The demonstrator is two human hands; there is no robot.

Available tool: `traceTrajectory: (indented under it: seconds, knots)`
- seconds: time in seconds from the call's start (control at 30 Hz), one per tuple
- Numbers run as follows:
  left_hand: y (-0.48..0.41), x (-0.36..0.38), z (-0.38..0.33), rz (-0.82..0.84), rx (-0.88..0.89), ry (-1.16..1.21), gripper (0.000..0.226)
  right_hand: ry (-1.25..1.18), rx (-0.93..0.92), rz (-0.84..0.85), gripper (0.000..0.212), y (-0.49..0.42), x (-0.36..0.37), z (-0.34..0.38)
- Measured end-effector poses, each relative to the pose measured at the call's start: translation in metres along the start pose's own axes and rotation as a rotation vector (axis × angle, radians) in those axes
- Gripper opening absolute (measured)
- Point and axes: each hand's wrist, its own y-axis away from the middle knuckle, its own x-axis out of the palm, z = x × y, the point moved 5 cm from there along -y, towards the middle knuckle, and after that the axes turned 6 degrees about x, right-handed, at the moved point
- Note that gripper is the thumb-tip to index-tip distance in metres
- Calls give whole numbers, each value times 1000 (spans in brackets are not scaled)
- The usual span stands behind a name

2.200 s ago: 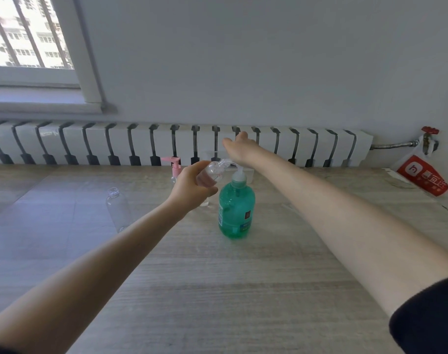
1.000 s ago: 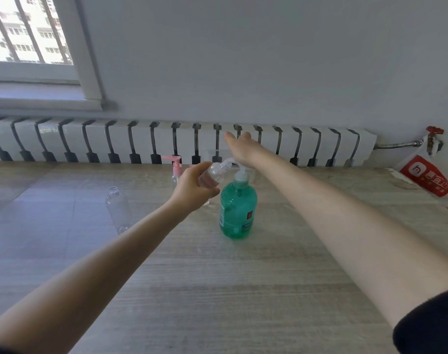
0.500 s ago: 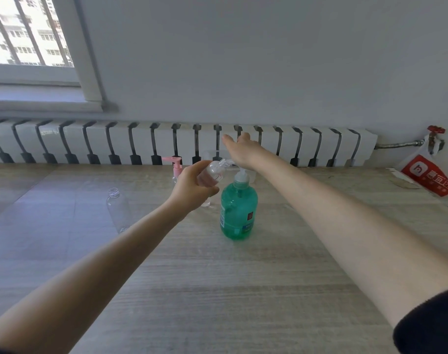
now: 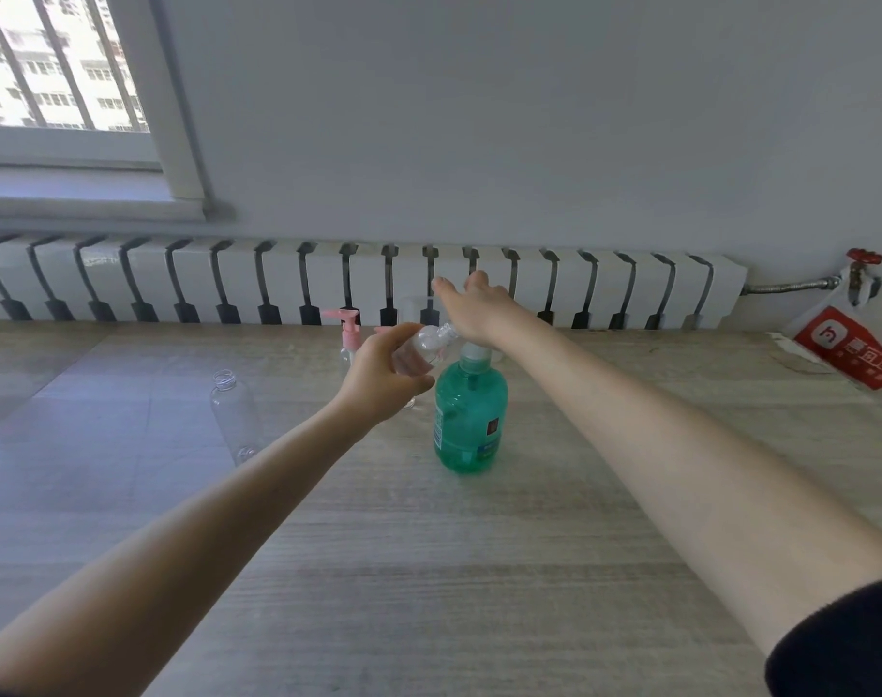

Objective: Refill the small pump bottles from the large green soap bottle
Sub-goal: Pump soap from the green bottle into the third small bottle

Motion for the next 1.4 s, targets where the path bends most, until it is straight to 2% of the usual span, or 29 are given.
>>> traceTrajectory:
  seconds: [0.37, 0.57, 0.73, 1.4]
  knots:
    - [2, -5, 0, -9, -7, 26, 61, -62, 27, 23, 78, -1, -5, 0]
    - [2, -7, -3, -12, 11, 29, 57, -43, 5, -22, 77, -2, -14, 4]
    - [2, -6, -3, -11, -9, 26, 64, -56, 5, -24, 77, -2, -14, 3]
    - [2, -2, 4, -7, 2, 45, 64, -58, -13, -45, 77, 0, -3, 0]
